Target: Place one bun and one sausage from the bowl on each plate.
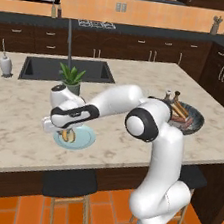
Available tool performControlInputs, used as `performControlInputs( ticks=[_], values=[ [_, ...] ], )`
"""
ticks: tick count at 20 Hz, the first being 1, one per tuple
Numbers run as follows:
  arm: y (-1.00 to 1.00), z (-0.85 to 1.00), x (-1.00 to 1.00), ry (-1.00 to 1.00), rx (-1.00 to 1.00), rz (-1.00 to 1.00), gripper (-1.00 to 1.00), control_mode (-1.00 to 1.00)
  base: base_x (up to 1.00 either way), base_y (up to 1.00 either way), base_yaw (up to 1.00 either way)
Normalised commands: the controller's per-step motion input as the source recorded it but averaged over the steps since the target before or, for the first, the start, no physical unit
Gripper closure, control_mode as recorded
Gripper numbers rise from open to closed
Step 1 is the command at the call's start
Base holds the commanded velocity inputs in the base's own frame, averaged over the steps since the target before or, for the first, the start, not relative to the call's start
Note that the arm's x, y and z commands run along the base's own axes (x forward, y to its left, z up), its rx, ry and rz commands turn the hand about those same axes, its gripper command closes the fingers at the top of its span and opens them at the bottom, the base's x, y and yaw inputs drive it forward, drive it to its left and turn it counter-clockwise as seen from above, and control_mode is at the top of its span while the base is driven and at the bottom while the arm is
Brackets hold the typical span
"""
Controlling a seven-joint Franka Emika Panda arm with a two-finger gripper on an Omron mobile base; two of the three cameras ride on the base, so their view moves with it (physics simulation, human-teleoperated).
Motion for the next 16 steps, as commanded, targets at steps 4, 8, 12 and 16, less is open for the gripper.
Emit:
performControlInputs(
  ticks=[4, 8, 12, 16],
  values=[
    [0.00, 0.13, 0.00, 0.01, -0.04, 0.00, -1.00, -1.00, 0.00, 0.00, 0.00],
    [-0.02, 0.62, -0.14, 0.00, -0.01, 0.00, -1.00, -1.00, 0.00, 0.00, 0.00],
    [-0.56, 0.88, -0.76, -0.02, 0.00, -0.02, -1.00, -1.00, 0.00, 0.00, 0.00],
    [-0.96, 0.68, -0.74, -0.03, 0.00, -0.09, -1.00, -1.00, 0.00, 0.00, 0.00]
  ],
)
